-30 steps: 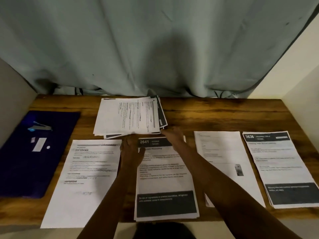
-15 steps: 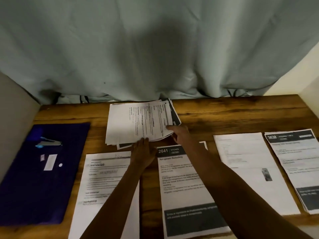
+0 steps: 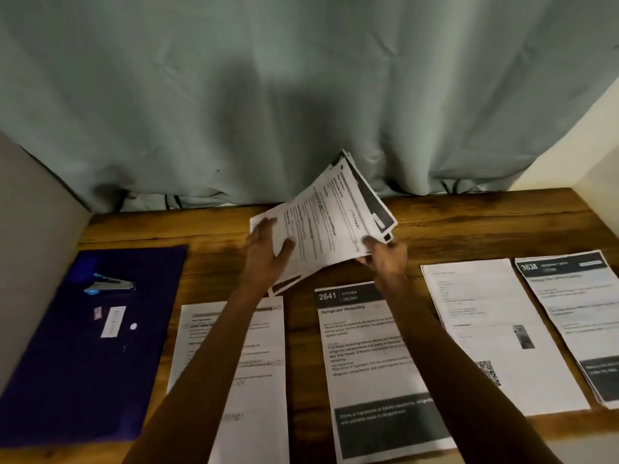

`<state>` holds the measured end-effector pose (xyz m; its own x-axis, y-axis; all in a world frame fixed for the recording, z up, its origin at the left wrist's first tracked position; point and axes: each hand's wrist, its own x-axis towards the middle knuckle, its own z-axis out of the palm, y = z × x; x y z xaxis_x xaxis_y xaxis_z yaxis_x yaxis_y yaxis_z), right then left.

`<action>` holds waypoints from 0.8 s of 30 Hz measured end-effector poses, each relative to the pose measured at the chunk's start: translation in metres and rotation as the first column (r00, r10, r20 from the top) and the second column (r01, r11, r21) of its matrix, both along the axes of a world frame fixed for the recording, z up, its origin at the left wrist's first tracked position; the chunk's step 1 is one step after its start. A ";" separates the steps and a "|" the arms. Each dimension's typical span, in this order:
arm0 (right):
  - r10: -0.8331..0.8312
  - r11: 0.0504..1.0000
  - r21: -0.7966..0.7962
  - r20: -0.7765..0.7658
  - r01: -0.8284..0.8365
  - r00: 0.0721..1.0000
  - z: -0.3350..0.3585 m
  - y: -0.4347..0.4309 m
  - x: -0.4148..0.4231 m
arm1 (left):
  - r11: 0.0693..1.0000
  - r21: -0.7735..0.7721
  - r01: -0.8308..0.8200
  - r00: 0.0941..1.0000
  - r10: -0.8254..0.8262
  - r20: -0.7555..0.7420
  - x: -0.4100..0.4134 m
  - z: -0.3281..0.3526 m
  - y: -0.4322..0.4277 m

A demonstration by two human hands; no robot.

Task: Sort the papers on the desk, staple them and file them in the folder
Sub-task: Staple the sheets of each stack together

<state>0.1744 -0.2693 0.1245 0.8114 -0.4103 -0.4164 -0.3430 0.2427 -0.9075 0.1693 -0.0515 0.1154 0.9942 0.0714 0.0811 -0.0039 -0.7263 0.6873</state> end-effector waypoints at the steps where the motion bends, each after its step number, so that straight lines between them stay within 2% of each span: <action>1: -0.002 1.000 -0.015 0.029 0.003 1.000 0.007 -0.008 -0.005 | 1.000 -0.008 -0.018 1.000 0.018 0.001 0.005 0.012 0.004; 4: 0.028 0.998 -0.063 0.102 -0.022 0.994 0.034 -0.030 -0.017 | 0.999 -0.030 0.018 1.000 -0.017 0.023 0.018 0.044 0.013; 7: 0.111 0.993 -0.048 0.161 -0.105 0.981 0.065 -0.048 -0.024 | 0.995 -0.084 0.052 0.999 -0.052 0.005 0.023 0.067 0.016; 11: 0.295 0.955 -0.038 0.150 -0.293 0.943 0.090 -0.057 -0.015 | 0.928 -0.371 0.030 0.982 -0.096 -0.160 0.018 0.083 0.025; 13: 0.392 0.920 -0.041 0.121 -0.390 0.912 0.091 -0.053 -0.006 | 0.887 -0.458 0.057 0.969 -0.159 -0.189 0.006 0.084 0.034; 15: 0.410 0.912 -0.031 0.111 -0.410 0.905 0.086 -0.040 0.002 | 0.836 -0.545 0.066 0.940 -0.235 -0.245 -0.008 0.077 0.042; 17: 0.368 0.927 0.032 0.111 -0.373 0.923 0.075 -0.023 0.006 | 0.760 -0.650 -0.017 0.924 -0.237 -0.301 -0.022 0.064 0.050; 20: 0.442 0.889 0.115 0.038 -0.443 0.896 0.045 0.001 -0.001 | 0.654 -0.719 -0.234 0.928 -0.071 -0.366 -0.034 0.036 0.059; 22: 0.540 0.841 0.027 -0.081 -0.540 0.838 0.017 0.016 -0.014 | 0.628 -0.710 -0.317 0.918 0.015 -0.397 -0.037 0.018 0.065; 24: 0.579 0.781 -0.152 -0.185 -0.606 0.794 -0.009 0.030 -0.025 | 0.587 -0.717 -0.376 0.905 0.067 -0.420 -0.040 0.005 0.067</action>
<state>0.1490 -0.2396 0.1154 0.8687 0.0526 -0.4925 -0.4709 -0.2203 -0.8542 0.1291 0.0154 0.1202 0.8891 0.1736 -0.4235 0.4060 0.1280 0.9049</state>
